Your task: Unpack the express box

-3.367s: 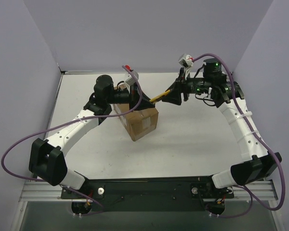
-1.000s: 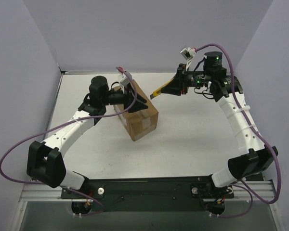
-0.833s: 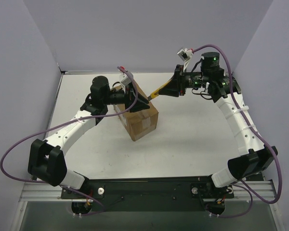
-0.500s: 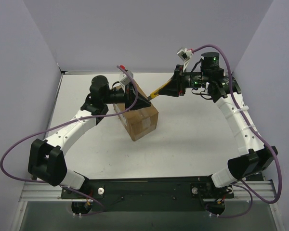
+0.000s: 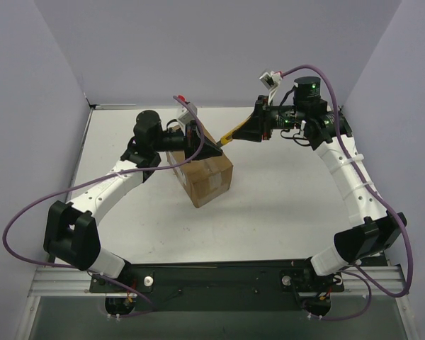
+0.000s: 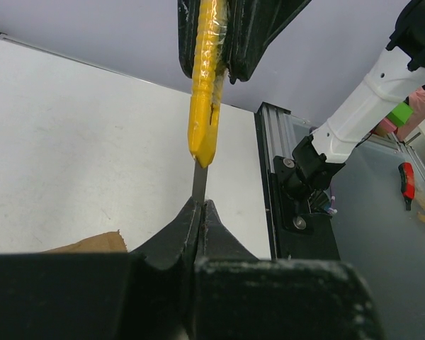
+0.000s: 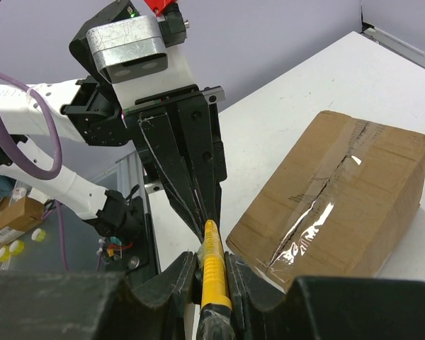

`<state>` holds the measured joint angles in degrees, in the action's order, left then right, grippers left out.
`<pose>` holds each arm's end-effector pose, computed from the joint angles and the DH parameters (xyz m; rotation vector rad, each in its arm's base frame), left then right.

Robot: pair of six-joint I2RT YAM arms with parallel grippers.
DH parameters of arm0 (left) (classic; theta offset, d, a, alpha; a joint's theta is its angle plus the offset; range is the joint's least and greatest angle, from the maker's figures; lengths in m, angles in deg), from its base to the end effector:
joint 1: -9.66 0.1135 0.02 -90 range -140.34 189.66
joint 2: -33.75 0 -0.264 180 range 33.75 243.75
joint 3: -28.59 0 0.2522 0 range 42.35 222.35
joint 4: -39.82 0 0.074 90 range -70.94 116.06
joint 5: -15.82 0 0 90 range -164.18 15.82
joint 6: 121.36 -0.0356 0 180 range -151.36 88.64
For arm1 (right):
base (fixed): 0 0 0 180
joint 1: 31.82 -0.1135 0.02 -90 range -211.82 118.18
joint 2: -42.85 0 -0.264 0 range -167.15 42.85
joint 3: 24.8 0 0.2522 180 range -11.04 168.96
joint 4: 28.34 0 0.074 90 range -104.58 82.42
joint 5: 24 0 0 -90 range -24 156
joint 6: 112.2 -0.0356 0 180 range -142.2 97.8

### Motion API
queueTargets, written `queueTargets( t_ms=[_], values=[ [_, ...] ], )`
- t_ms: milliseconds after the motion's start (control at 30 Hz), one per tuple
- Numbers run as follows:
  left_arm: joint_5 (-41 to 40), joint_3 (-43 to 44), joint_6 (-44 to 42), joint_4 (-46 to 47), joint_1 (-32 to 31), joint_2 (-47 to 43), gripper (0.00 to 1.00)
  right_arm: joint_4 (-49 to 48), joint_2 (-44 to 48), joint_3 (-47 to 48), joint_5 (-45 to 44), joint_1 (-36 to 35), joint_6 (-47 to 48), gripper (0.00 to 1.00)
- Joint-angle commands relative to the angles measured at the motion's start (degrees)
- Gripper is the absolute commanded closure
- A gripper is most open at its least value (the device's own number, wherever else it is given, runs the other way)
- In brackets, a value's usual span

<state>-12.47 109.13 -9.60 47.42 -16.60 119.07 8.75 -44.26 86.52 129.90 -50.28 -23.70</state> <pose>0.2915 -0.1788 0.3601 0.9868 1.4432 -1.4411 0.2973 0.1330 0.4606 -1.0490 1.5029 1.2347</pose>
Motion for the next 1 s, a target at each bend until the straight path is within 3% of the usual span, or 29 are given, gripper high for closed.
queueTargets(
  t_ms=[0, 100, 333, 467, 600, 700, 967],
  values=[
    [0.7, 2.8, 0.4, 3.6, 0.1, -0.1, 1.00, -3.0, 0.1, 0.4, 0.7, -0.4, -0.1, 1.00],
    [-3.5, 2.3, -1.5, -0.6, 0.2, -0.9, 1.00, -3.5, -0.3, 1.2, 0.8, 0.0, -0.5, 1.00],
    [-15.7, 1.8, -24.1, -21.6, 0.7, -3.8, 1.00, -4.7, 0.1, 1.6, 1.1, 1.5, -2.0, 1.00],
    [-17.8, -1.1, -26.9, -26.2, 1.3, -6.6, 1.00, -4.7, 0.5, 1.0, 1.0, 1.7, -2.0, 1.00],
    [-12.8, -2.1, -23.9, -25.1, 1.5, -8.8, 1.00, -4.8, 0.9, 0.5, -0.1, 1.7, -2.2, 1.00],
    [-12.9, -2.9, -19.2, -19.8, 1.4, -10.0, 0.76, -5.1, 0.7, 0.4, -0.4, 1.5, -2.6, 1.00],
    [-11.7, 0.3, -8.8, -9.6, 0.9, -7.2, 0.48, -5.0, 1.0, 0.1, -2.7, 1.1, -2.1, 1.00]
  ],
)
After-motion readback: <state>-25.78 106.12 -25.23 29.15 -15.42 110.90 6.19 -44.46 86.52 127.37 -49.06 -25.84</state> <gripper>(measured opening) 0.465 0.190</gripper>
